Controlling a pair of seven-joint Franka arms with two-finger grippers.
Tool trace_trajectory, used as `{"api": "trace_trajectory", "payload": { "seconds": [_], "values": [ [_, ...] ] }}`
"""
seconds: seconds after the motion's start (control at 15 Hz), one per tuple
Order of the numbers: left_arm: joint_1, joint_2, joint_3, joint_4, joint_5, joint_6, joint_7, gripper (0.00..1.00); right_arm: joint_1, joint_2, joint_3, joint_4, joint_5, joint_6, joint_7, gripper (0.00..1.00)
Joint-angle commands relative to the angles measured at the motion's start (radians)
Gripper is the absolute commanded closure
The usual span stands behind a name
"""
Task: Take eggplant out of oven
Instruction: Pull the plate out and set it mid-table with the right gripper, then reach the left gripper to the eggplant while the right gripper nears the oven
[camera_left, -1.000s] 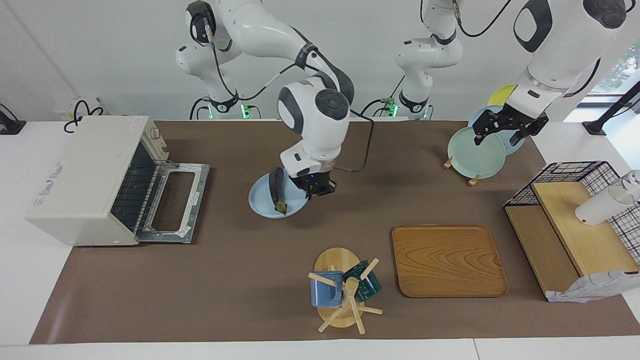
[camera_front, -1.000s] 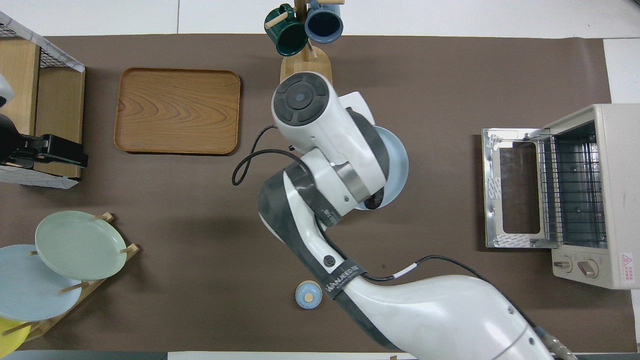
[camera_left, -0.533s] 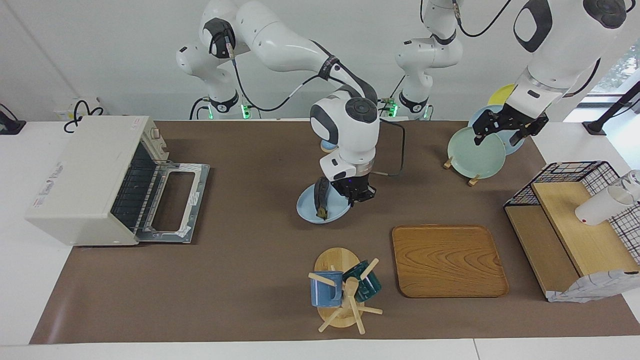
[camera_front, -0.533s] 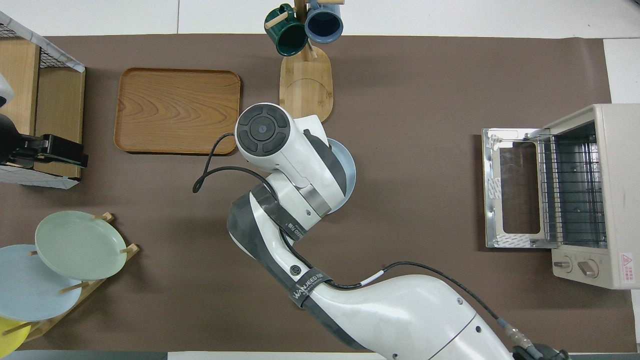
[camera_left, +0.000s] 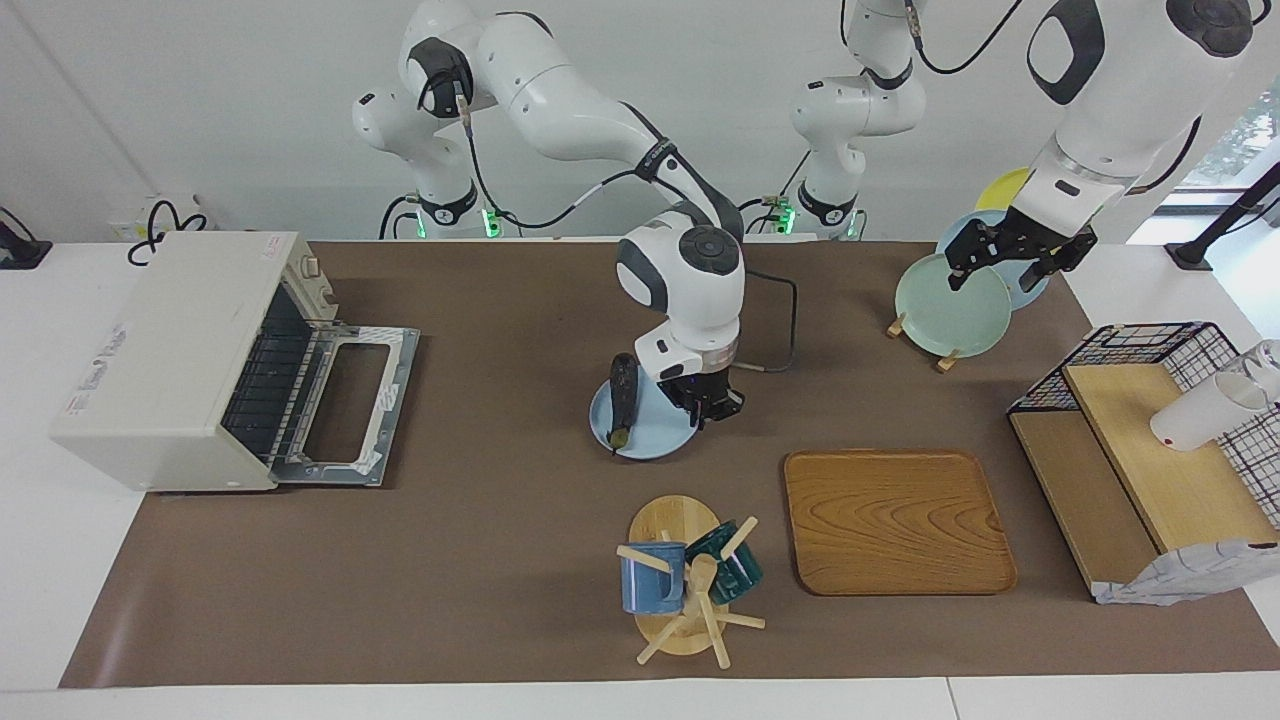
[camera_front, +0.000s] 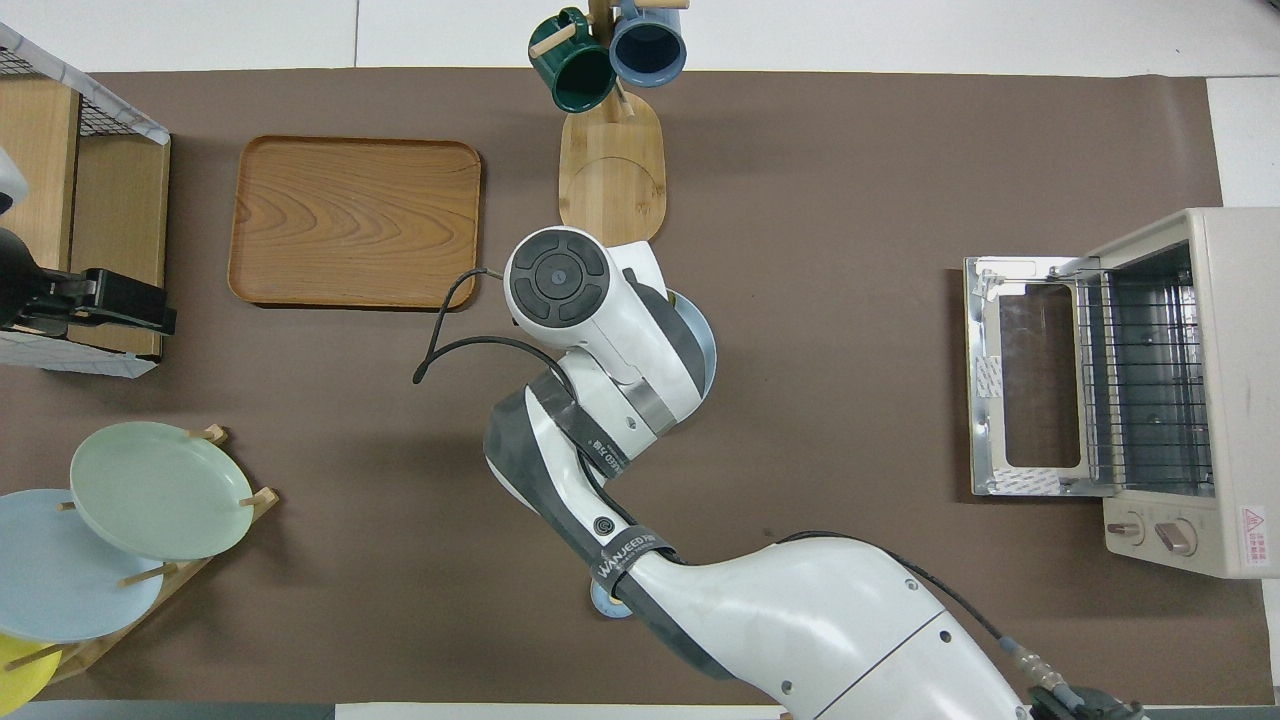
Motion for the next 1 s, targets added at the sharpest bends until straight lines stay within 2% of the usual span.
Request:
{"api": "trace_trajectory", "payload": {
  "seconds": [0.0, 0.2, 0.27, 0.4, 0.47, 0.6, 0.73, 0.93],
  "values": [
    [0.003, -0.007, 0.0, -0.004, 0.018, 0.002, 0.008, 0.0, -0.018, -0.05, -0.008, 0.01, 0.003, -0.067, 0.001, 0.62],
    [0.003, -0.007, 0.0, -0.004, 0.018, -0.001, 0.005, 0.0, -0.117, -0.162, -0.008, 0.0, -0.043, -0.24, -0.135, 0.73],
    [-0.004, -0.007, -0.003, -0.004, 0.018, -0.005, 0.005, 0.0, -0.163, -0.193, -0.008, -0.008, -0.047, -0.303, -0.21, 0.8],
    [-0.011, -0.007, -0.003, -0.004, 0.018, 0.001, 0.007, 0.0, -0.226, -0.246, -0.012, -0.084, -0.057, -0.352, -0.298, 0.9],
    [-0.01, -0.007, -0.005, -0.004, 0.018, -0.004, 0.005, 0.0, -0.26, -0.257, -0.012, -0.12, -0.063, -0.349, -0.305, 0.97],
    [-0.028, -0.008, -0.006, -0.01, 0.018, 0.009, 0.005, 0.0, -0.358, -0.286, -0.009, -0.225, -0.064, -0.302, -0.346, 0.98],
    [-0.077, -0.008, -0.006, -0.015, 0.015, 0.019, 0.002, 0.0, -0.4, -0.345, -0.012, -0.381, -0.104, -0.248, -0.442, 0.98],
    [-0.177, -0.017, -0.008, -0.057, 0.011, 0.08, -0.055, 0.0, -0.414, -0.415, -0.012, -0.618, -0.179, -0.058, -0.455, 1.0]
  ]
}}
